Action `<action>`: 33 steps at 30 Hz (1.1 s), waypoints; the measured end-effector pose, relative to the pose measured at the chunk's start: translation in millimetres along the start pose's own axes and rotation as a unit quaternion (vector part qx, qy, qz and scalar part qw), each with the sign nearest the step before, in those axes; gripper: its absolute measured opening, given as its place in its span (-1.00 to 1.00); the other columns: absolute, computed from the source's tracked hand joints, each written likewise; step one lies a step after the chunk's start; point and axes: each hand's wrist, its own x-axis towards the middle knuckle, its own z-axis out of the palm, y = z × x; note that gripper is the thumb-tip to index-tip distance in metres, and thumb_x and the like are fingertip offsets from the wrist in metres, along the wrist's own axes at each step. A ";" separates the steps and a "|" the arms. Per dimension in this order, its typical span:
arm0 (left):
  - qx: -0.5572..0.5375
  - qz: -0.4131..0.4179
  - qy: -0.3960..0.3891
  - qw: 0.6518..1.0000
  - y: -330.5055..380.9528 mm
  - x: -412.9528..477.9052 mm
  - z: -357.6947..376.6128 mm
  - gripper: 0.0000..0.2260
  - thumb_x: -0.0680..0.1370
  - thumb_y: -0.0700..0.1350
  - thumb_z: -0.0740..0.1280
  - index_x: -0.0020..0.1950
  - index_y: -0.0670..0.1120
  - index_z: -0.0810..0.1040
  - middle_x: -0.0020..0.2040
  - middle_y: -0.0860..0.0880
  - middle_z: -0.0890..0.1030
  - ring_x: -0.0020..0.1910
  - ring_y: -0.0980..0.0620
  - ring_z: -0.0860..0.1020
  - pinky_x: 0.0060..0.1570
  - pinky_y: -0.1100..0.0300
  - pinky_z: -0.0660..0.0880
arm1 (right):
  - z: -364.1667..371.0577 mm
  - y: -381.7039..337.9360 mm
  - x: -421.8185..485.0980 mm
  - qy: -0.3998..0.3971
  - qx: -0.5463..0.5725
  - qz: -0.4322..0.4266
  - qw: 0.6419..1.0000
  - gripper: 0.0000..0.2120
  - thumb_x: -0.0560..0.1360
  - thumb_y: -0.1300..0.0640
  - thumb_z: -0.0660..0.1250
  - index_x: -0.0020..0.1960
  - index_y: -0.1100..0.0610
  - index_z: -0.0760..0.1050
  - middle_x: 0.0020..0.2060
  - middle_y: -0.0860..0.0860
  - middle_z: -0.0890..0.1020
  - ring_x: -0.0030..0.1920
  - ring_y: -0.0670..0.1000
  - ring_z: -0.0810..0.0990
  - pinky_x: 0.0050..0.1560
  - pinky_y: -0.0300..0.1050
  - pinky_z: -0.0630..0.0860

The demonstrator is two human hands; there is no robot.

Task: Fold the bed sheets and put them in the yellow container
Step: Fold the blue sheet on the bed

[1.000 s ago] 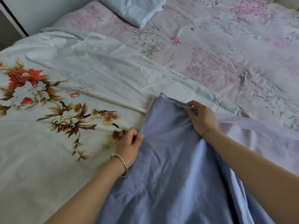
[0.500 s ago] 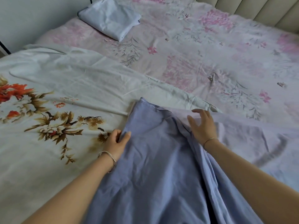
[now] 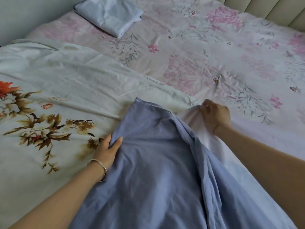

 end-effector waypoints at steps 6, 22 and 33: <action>-0.015 0.007 -0.007 1.000 -3.1 4.1 -0.1 -0.90 0.56 -0.14 0.29 0.04 0.02 0.55 -0.08 0.20 0.60 -0.14 0.40 0.53 -0.11 0.54 0.39 | 17.9 10.1 2.1 -0.145 0.054 0.092 0.984 -0.68 0.48 -0.10 0.15 -0.32 0.10 0.38 -0.31 0.09 0.53 -0.11 0.18 0.51 -0.05 -0.06 0.31; -0.034 -0.015 -0.013 0.999 0.3 5.0 -3.2 -0.92 0.60 -0.11 0.23 0.02 0.04 0.50 -0.11 0.24 0.51 0.05 0.16 0.46 0.07 0.30 0.28 | 11.7 -91.0 29.3 -0.207 0.246 0.048 0.946 -0.86 0.46 0.08 0.43 -0.17 0.16 0.59 -0.36 -0.05 0.61 -0.31 -0.11 0.57 -0.10 -0.24 0.43; -0.012 -0.031 -0.018 0.999 -11.8 12.9 -4.8 -0.86 0.59 -0.02 0.24 0.05 0.03 0.57 0.03 0.08 0.61 0.08 0.11 0.52 0.13 0.22 0.35 | 33.0 -93.0 25.4 -0.141 0.304 0.135 0.932 -0.80 0.30 0.08 0.56 -0.24 0.03 0.53 -0.30 0.03 0.62 -0.27 0.01 0.55 -0.08 -0.12 0.55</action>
